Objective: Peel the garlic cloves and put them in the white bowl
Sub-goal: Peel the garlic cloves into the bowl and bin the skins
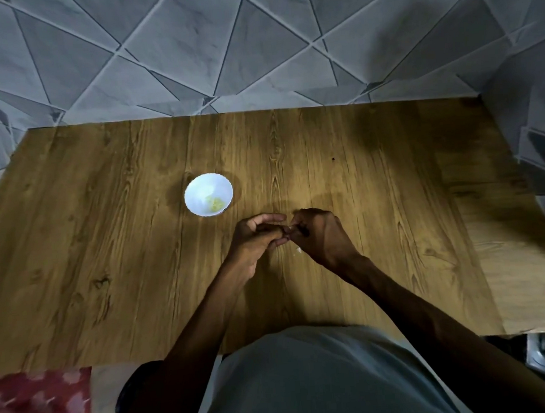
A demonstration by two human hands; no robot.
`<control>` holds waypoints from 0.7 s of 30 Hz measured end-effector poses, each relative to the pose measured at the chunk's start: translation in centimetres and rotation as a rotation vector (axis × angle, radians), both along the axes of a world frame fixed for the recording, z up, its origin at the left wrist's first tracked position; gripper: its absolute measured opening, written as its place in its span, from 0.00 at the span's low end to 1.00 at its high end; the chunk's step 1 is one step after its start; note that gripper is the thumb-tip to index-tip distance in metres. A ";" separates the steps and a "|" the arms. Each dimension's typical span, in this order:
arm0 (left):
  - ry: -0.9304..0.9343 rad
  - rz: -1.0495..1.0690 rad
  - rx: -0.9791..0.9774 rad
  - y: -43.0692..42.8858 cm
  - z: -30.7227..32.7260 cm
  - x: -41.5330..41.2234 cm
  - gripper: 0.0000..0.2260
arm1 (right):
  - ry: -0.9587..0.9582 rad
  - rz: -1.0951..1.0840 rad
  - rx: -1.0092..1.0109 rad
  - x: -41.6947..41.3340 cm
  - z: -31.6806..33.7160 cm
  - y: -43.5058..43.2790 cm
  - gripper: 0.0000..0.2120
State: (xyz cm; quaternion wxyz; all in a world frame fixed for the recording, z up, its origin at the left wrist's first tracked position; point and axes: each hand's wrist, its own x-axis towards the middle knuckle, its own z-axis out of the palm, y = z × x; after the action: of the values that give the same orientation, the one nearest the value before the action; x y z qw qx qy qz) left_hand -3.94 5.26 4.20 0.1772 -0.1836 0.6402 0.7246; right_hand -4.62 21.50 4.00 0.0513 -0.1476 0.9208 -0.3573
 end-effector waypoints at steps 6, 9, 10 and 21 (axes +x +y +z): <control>0.081 -0.004 -0.051 0.0 0.3 0.1 0.16 | -0.015 -0.019 -0.031 -0.2 0.0 -0.1 0.05; 0.163 -0.018 -0.085 0.0 0.2 0.2 0.17 | -0.081 -0.051 -0.117 -0.5 0.1 0.0 0.06; 0.198 -0.026 -0.103 -0.1 0.2 0.2 0.17 | -0.108 -0.058 -0.164 -0.6 0.2 0.1 0.08; 0.348 -0.069 -0.193 -0.3 0.1 0.5 0.14 | -0.640 -0.088 -0.593 -1.4 1.1 1.3 0.08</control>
State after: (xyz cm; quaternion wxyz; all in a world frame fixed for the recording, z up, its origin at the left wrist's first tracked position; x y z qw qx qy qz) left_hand -3.45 4.94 4.28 0.0704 -0.0498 0.7336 0.6740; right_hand -5.98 22.78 5.06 0.2741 0.0017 0.7216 -0.6357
